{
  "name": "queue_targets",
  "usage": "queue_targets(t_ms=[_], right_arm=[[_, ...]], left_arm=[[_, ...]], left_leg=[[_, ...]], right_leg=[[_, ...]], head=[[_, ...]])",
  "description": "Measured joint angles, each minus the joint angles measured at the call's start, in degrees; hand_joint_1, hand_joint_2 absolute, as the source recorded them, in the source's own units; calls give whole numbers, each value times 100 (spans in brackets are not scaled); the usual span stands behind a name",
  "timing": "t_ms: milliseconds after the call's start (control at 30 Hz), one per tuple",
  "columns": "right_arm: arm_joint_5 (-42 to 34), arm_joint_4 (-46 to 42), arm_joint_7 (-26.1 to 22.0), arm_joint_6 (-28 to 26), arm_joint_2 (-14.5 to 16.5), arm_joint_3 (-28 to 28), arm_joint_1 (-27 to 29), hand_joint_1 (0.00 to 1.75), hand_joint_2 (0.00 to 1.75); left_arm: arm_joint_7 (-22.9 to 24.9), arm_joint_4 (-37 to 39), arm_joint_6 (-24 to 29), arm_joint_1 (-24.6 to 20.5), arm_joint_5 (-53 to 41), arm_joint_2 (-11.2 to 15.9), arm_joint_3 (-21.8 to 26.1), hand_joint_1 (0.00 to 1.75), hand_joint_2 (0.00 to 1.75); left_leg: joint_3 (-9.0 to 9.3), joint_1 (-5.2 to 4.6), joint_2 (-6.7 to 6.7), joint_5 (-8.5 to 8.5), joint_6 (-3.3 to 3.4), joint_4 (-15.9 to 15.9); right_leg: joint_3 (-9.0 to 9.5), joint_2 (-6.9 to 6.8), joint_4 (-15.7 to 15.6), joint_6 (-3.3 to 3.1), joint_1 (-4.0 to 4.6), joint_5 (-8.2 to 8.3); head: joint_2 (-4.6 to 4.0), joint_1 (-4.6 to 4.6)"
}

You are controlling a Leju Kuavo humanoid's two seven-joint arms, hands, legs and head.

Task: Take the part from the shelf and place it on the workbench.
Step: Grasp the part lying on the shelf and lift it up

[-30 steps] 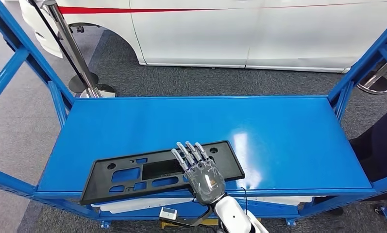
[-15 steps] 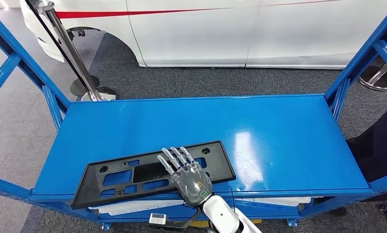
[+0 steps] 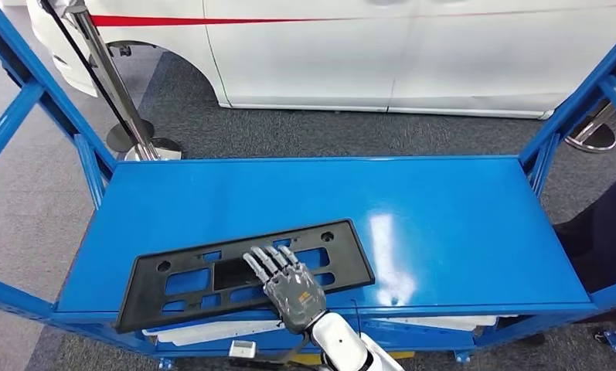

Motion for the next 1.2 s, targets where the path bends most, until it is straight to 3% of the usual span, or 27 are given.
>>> queue_targets(t_ms=[67, 100, 133, 167, 233, 300, 400, 433, 467, 567, 600, 633, 667, 767, 833, 933, 967, 1100, 1133, 1200], right_arm=[[-29, 117, -34, -19, 1, 4, 0, 145, 175], [-34, 166, -39, -28, 1, 4, 0, 145, 175], [-37, 204, -43, -38, 1, 5, -2, 145, 175], [-38, 232, -49, -47, 1, 7, -7, 145, 175], [-38, 263, -62, -58, 4, 14, -30, 144, 175], [-38, 284, -69, -61, 25, 23, -56, 140, 175], [-37, 305, -78, -69, 57, 42, -75, 111, 175], [-37, 314, -79, -70, 65, 48, -80, 110, 175], [-37, 326, -76, -70, 73, 53, -84, 120, 175], [-37, 380, -45, -68, 84, 63, -81, 140, 175], [-37, 391, -31, -66, 84, 64, -81, 143, 175], [-38, 396, -18, -63, 84, 64, -83, 146, 175], [-38, 397, -9, -62, 84, 64, -87, 149, 175], [-40, 388, 3, -53, 83, 64, -109, 163, 175], [-58, 378, 13, -40, 81, 63, -125, 171, 175], [-184, 356, -12, -34, 74, 50, -133, 175, 175], [-276, 338, -62, -37, 67, 37, -129, 175, 175], [-1007, -69, -566, -44, -10, -29, 8, 175, 175], [-1243, -304, -718, -38, -40, -35, 83, 175, 175], [-1687, -892, -955, -7, -107, -37, 244, 175, 175]], left_arm=[[2, 1, 0, 1, -15, 0, 0, 0, 0], [2, 1, -1, 1, -21, 0, 0, 0, 0], [1, 2, -1, 1, -24, -1, 0, 0, 0], [1, 4, -2, 0, -29, -4, 0, 0, 0], [1, 9, -4, -2, -35, -20, 0, 0, 0], [0, 11, -4, -3, -37, -34, 0, 0, 0], [-2, 11, -4, -2, -37, -37, 0, 0, 0], [-3, 11, -4, -1, -37, -36, 0, 0, 0], [-5, 11, -4, -3, -38, -36, 0, 0, 0], [-8, 15, -4, -4, -46, -39, 0, 0, 0], [-7, 16, -4, 3, -49, -39, 0, 0, 0], [-6, 17, -5, 11, -49, -37, 0, 0, 0], [-4, 17, -5, 17, -50, -35, 0, 0, 0], [-1, 18, -11, 13, -54, -22, 1, 0, 0], [0, 19, -25, 5, -61, -11, 0, 0, 0], [0, 19, -42, 4, -70, -11, 1, 0, 0], [-1, 20, -43, 2, -69, -13, 1, 0, 0], [-13, 20, -20, 11, -21, -18, 27, 0, 0], [-20, 20, -7, 14, -1, -20, 46, 0, 0], [-43, 20, 14, 22, 30, -34, 90, 0, 0]], left_leg=[[-7, -6, 12, 5, 22, -3], [-7, -9, 17, 4, 22, -1], [-5, -10, 20, 2, 20, 3], [-1, -9, 17, -1, 14, 11], [0, -16, 2, -22, -15, 47], [-12, -40, -20, -52, -74, 94], [-8, -29, -32, -67, -179, 99], [-24, -22, -30, -113, -209, 144], [-82, -18, -28, -219, -234, 283], [-534, -6, -23, -761, -292, 1297], [-665, -4, -23, -856, -301, 1592], [-706, -4, -22, -837, -299, 1693], [-640, -5, -22, -712, -286, 1572], [-91, -28, -21, -193, -192, 439], [77, -63, -17, -126, -143, 67], [123, -51, -1, -75, -65, -38], [145, -34, 13, -38, -22, -86], [134, -19, 58, 14, 39, -125], [129, -17, 62, 10, 34, -116], [127, -11, 60, -9, 12, -88]], right_leg=[[-360, -4, 752, 14, 2, -352], [-472, -4, 988, 16, 2, -410], [-488, -5, 1023, 14, 1, -358], [-382, -6, 818, 6, -2, -202], [14, -6, 41, -32, -7, 153], [262, -3, -462, -81, 4, 297], [296, -5, -545, -177, 27, 317], [303, -12, -562, -214, 17, 333], [304, -21, -579, -244, 1, 348], [286, -48, -589, -282, -2, 364], [283, -52, -587, -284, 4, 364], [286, -54, -585, -285, 10, 362], [293, -52, -583, -286, 14, 361], [314, -37, -577, -268, 28, 353], [312, -23, -580, -216, 33, 356], [319, -6, -575, -105, 35, 345], [277, -4, -470, -71, 34, 259], [-315, -7, 784, 14, 2, -406], [-390, -8, 938, 28, -8, -415], [-251, -14, 648, 41, -34, -140]], head=[[0, -1], [0, -1], [0, -1], [0, -1], [0, 0], [0, -4], [0, -7], [0, -8], [0, -8], [0, -9], [0, -9], [0, -9], [0, -9], [0, -8], [0, -8], [0, -7], [0, -5], [0, -4], [0, -4], [0, -4]])
